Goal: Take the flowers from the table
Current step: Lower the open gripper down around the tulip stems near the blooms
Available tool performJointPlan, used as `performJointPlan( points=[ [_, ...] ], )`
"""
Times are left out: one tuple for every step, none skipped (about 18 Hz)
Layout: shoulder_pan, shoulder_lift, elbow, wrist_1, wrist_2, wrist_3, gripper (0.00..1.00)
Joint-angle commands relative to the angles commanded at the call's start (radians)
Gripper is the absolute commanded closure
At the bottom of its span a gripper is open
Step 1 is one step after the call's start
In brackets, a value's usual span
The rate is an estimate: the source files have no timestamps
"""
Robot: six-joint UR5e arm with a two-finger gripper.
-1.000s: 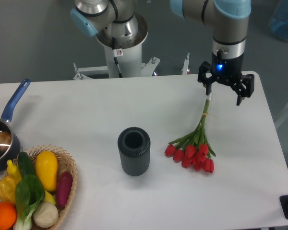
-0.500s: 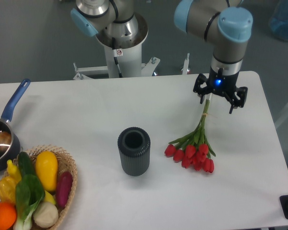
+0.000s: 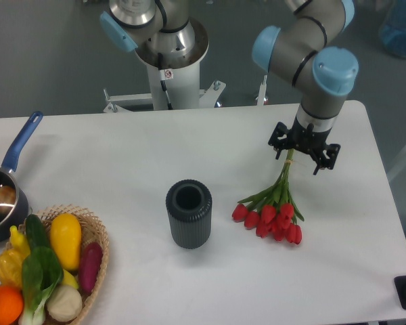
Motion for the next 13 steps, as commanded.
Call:
performJointPlan(
  points=[
    [-0.002, -0.008, 0.002, 0.002, 0.000, 0.002, 0.00],
    [-0.003, -0.014, 0.005, 0.003, 0.000, 0.002, 0.00],
    [-0.003, -0.022, 0.008, 0.003, 0.000, 0.002, 0.00],
    [-0.005, -0.026, 0.009, 0.003, 0.000, 0.002, 0.00],
    [-0.005, -0.035, 0.014, 0.003, 0.000, 0.002, 0.00],
    [-0.005, -0.043, 0.017, 0.005, 0.000, 0.002, 0.00],
    [-0.006, -0.049, 0.020, 0.006, 0.000, 0.002, 0.00],
    [-0.008, -0.055, 0.021, 0.009, 0.000, 0.002, 0.00],
    [-0.011, -0.057, 0.021, 0.009, 0.000, 0.002, 0.00],
    [-0.018, -0.058, 0.021, 0.009, 0.000, 0.000, 0.00],
    [-0.020, -0.061, 0.021, 0.009, 0.000, -0.003, 0.00],
    [-0.021, -0.065, 0.021, 0.009, 0.000, -0.003, 0.00],
    [-0.025, -0.065, 0.021, 0.009, 0.000, -0.005, 0.00]
  ],
)
